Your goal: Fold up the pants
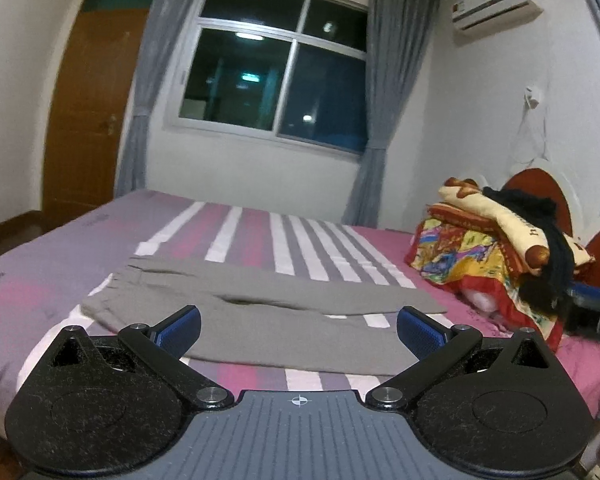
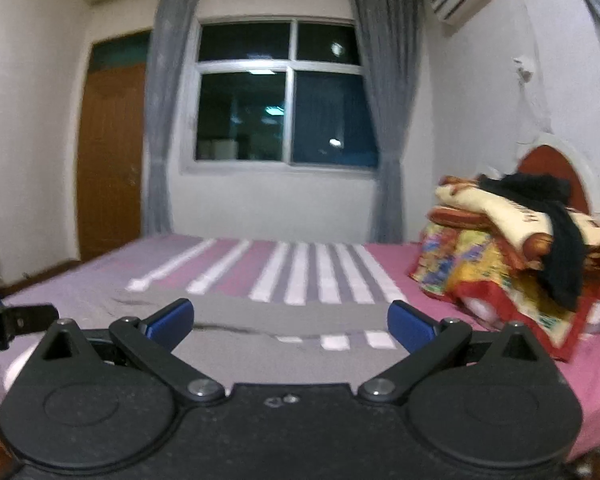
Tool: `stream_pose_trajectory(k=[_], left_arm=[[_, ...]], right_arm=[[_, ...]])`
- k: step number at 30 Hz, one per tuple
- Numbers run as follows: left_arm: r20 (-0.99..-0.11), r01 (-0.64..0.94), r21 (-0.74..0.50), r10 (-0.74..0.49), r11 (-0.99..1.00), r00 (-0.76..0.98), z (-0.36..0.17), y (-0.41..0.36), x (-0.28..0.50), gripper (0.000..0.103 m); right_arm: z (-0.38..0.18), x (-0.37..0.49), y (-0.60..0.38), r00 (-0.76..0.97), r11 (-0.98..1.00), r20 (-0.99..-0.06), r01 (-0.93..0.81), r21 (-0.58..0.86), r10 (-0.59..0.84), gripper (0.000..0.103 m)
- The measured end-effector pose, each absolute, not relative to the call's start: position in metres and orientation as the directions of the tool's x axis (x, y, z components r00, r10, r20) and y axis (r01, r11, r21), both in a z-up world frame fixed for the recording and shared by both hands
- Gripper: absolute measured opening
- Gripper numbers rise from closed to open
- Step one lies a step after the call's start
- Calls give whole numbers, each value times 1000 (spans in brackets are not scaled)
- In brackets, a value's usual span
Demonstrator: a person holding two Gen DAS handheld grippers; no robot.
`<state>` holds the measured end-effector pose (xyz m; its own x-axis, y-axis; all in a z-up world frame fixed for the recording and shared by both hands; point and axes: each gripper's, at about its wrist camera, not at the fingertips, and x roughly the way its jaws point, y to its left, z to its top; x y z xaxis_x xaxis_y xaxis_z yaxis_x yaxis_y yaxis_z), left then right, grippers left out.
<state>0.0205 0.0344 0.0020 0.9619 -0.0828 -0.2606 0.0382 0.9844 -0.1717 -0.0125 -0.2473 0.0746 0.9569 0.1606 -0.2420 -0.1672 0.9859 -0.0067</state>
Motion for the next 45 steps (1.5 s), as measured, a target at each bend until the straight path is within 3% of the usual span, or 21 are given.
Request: stream_pose_trajectory(k=[5,8,14,16,18,19,20,22,26,34,42,43,44,45], left_arm=[[-377,3,-24,-12,1000,926,-15,66,101,103],[-430,-6,-35,-9,999,903,-20,104,155,103],[-524,-48,-64,8,997,852,-32,190,269,103],[-545,-50,-48,16,998,838,-40,216,308,102],[-555,-49,-6,37,999,831,-50,242,349,87],[-565,-67,25,69,997,822,-57,257,372,67],[-578,-81,32,85,996,812,-61,270,391,63],[-586,-77,4,65,997,808,-72,295,427,63],[-635,-64,-26,33,998,772,-102,329,498,79],[-707,33,-67,-71,997,704,-165,356,605,79],[-769,75,-125,-145,989,622,-200,361,669,81],[-769,75,-116,-137,990,625,-201,361,673,65],[-765,75,-87,-114,993,633,-201,358,675,37],[-758,81,-109,-135,991,638,-199,355,676,26]], right_arm=[[66,80,-273,904,962,-330,-266,69,274,103],[54,134,-282,856,948,-409,-301,105,317,103],[44,217,-283,828,932,-437,-352,86,353,100],[36,250,-275,810,920,-454,-387,58,370,83],[27,286,-268,788,905,-477,-425,35,389,72],[21,305,-262,775,893,-488,-449,23,402,69],[11,330,-253,757,879,-506,-476,5,413,65],[-4,365,-238,722,854,-535,-521,-4,438,58],[-49,448,-203,661,803,-594,-594,-41,458,63],[-128,556,-139,507,693,-684,-721,-3,525,56],[-165,602,-114,335,616,-808,-787,43,484,59],[-165,603,-111,323,612,-818,-789,44,475,53],[-162,601,-110,318,601,-823,-799,35,471,43],[-160,600,-108,323,599,-828,-800,20,458,16]])
